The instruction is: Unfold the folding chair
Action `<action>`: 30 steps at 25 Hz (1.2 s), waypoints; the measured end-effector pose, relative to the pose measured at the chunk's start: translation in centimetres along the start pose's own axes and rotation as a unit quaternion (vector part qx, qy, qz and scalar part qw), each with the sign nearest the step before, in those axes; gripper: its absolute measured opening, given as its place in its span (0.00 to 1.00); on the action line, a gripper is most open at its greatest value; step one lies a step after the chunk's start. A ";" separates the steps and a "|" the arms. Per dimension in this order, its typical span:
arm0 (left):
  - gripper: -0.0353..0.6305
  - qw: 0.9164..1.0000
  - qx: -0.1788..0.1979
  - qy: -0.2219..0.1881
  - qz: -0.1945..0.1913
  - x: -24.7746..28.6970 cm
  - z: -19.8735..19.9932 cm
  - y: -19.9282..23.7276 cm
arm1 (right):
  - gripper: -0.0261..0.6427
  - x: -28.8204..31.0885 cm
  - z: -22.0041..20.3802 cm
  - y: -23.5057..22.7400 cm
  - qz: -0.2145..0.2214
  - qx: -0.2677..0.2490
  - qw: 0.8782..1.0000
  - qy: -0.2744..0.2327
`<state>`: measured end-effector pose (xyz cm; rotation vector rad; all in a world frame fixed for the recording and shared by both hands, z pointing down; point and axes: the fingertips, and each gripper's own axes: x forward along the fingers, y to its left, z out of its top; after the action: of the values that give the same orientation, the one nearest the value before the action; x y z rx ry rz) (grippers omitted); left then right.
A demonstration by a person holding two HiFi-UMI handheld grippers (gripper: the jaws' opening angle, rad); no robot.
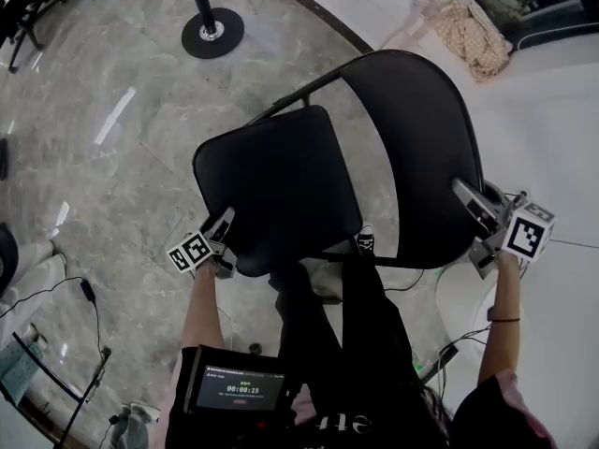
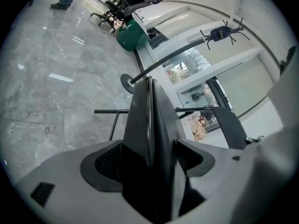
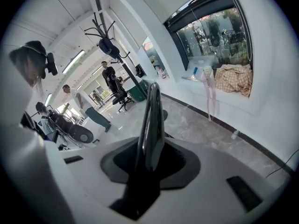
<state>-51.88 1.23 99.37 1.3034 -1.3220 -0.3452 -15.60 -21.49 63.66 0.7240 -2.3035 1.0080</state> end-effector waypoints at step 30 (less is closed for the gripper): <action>0.26 0.994 0.025 -0.026 0.098 -9.2 1.8 -7.0 | 0.25 -7.5 5.6 9.2 -0.105 -0.059 0.991 -0.050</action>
<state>-53.05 5.49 88.50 1.1997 -1.4984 -0.2121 -17.52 -18.50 51.05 0.9637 -2.2913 0.7485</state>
